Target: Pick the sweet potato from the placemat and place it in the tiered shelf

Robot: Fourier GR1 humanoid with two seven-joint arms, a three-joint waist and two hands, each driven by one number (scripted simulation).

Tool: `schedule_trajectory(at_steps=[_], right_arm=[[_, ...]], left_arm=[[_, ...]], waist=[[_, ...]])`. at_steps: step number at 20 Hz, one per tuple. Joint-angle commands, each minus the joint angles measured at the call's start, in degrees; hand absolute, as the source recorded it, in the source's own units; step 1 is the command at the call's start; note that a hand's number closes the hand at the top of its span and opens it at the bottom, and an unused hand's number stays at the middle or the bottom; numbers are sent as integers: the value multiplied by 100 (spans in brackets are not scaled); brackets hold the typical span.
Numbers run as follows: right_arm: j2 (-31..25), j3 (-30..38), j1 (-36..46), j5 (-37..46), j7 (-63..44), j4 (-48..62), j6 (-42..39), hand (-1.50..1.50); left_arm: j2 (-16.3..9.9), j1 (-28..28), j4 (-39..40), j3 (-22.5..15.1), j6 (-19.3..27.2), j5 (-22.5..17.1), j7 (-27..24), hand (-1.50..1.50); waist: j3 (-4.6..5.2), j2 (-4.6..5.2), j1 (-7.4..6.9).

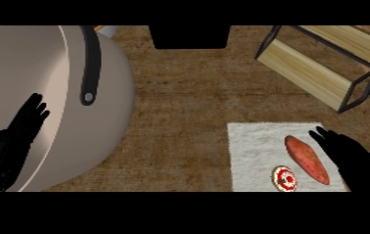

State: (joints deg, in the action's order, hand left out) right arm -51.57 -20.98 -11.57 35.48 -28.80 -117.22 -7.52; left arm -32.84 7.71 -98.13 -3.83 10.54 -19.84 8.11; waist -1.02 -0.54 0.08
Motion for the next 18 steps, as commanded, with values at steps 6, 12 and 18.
schedule_trajectory(at_steps=[6,12,18], right_arm=[[247,-428,899,214,-1009,-5,-1331,-150],[406,-356,996,456,-464,947,-1077,-150],[628,-380,1319,707,-150,1706,-979,-150]], left_arm=[[249,-515,1208,11,-189,141,-176,0],[321,-214,1058,4,-277,202,-299,0],[372,-254,1253,149,-423,208,-541,0]], waist=[[115,96,-4],[104,82,-18],[105,87,-14]])
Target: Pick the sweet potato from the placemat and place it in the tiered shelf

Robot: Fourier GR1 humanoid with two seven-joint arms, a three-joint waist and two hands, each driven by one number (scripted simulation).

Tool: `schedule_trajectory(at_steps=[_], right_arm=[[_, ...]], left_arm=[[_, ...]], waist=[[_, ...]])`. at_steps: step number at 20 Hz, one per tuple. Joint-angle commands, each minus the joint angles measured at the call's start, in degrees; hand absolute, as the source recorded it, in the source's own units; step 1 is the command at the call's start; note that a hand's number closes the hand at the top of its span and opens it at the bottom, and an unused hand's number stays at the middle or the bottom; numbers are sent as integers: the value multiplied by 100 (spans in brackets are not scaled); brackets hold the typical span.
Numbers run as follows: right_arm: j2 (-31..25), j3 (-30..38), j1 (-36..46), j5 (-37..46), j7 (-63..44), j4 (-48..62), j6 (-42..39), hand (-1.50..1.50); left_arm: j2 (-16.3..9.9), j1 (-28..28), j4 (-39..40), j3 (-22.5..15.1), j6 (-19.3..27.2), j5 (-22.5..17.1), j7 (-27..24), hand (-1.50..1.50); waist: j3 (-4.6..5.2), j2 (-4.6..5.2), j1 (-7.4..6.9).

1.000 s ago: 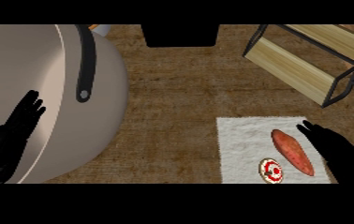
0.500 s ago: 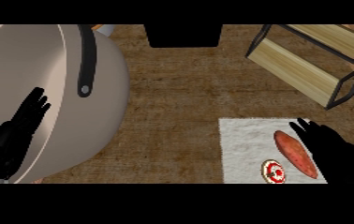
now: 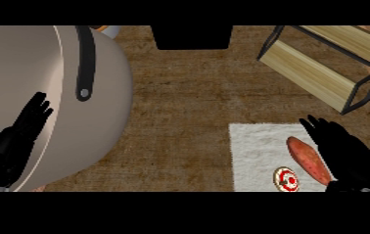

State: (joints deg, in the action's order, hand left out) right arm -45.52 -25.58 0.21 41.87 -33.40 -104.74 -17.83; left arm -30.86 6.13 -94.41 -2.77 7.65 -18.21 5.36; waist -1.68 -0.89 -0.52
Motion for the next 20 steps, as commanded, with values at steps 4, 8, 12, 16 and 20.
schedule_trajectory(at_steps=[4,8,12,16,20], right_arm=[[-62,130,-35,174,721,569,315,-150],[392,-47,319,424,817,1130,448,-150],[560,-100,322,468,810,1312,383,-150],[634,44,459,545,1017,1823,523,-150],[767,206,513,348,1313,2107,552,150]], left_arm=[[198,-125,830,100,-35,28,11,0],[243,-190,882,38,-60,178,-71,0],[369,-174,860,-9,10,234,-74,0],[294,-126,775,78,-143,158,11,0],[350,66,766,212,-139,149,-153,0]], waist=[[169,108,130],[169,119,68],[171,117,81],[168,116,49],[170,111,15]])
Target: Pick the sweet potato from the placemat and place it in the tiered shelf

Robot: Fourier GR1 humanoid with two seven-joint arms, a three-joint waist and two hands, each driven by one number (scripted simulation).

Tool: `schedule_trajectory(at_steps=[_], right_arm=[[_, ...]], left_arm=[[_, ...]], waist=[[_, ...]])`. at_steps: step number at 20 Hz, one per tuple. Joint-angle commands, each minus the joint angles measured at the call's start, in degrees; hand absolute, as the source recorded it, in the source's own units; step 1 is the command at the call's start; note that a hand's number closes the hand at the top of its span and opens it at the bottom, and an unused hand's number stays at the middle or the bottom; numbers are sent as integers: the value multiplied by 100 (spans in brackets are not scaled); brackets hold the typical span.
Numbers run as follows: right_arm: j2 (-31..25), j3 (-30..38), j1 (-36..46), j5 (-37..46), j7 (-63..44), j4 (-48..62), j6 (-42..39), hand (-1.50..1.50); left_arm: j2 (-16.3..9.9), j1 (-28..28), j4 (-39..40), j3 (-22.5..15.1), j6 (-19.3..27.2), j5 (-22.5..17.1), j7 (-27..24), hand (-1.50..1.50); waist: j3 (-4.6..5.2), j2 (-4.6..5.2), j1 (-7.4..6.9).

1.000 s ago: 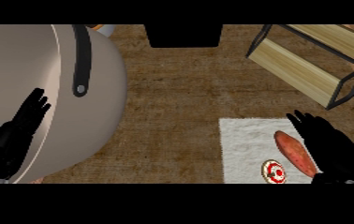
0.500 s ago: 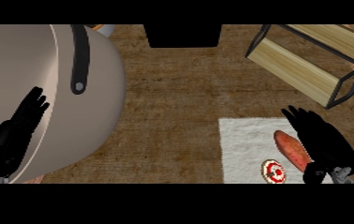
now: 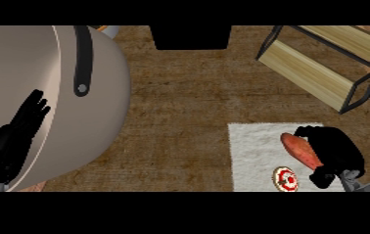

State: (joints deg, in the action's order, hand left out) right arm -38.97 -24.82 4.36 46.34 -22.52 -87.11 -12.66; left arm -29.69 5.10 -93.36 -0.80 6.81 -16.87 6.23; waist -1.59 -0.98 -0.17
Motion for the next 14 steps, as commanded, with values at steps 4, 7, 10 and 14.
schedule_trajectory(at_steps=[4,7,10,14], right_arm=[[147,-57,295,375,629,806,354,150],[152,-153,-90,608,610,498,662,150],[-78,71,12,668,884,494,787,150],[96,49,-106,727,486,-425,736,150]], left_arm=[[280,-334,786,-94,9,146,73,0],[287,-37,929,3,-201,112,-231,0],[391,-174,678,-137,32,290,87,0],[428,-15,830,-8,-110,252,-202,0]], waist=[[157,137,13],[162,121,55],[158,115,60],[169,94,115]])
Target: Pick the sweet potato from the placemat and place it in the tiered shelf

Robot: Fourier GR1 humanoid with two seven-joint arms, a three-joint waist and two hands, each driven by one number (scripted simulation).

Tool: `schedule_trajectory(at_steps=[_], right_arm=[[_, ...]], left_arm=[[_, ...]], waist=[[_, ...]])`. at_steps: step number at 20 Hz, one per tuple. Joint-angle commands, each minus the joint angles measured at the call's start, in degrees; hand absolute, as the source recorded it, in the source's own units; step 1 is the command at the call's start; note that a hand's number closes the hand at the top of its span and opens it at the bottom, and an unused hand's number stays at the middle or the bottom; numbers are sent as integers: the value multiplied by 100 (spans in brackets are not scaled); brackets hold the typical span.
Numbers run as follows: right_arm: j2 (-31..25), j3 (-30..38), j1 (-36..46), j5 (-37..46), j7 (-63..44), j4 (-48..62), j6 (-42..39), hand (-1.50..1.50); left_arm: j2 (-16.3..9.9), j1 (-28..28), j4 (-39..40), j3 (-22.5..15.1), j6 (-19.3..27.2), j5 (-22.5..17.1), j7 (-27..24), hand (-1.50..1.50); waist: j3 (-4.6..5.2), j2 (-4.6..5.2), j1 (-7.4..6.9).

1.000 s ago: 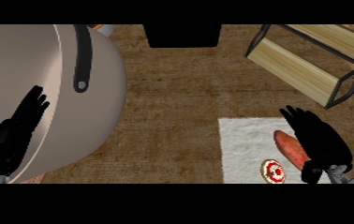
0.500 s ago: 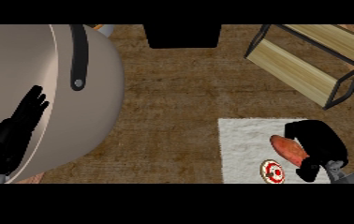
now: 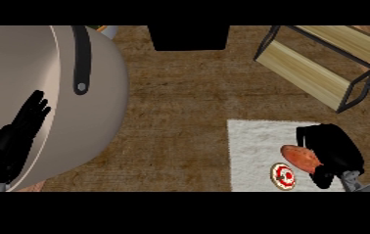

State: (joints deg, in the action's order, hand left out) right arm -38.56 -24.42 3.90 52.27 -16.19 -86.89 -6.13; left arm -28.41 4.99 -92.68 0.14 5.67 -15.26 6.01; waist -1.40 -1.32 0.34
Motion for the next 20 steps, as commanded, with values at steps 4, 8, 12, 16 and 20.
schedule_trajectory(at_steps=[4,8,12,16,20], right_arm=[[203,579,310,-189,-267,-396,122,150],[1561,861,1227,-118,-2286,-363,16,150],[2202,1054,2049,124,-3429,-283,13,150],[2486,1215,2598,221,-4174,-748,-166,150],[2757,1660,3008,-136,-4670,-1445,-295,150]], left_arm=[[345,106,537,-152,27,143,-130,0],[149,63,355,-69,-50,113,33,0],[186,57,417,-50,-77,78,104,0],[120,74,590,95,-264,1,-6,0],[344,-19,608,-74,33,264,31,0]], waist=[[144,146,-12],[156,179,-170],[156,157,-132],[156,125,-44],[152,115,56]])
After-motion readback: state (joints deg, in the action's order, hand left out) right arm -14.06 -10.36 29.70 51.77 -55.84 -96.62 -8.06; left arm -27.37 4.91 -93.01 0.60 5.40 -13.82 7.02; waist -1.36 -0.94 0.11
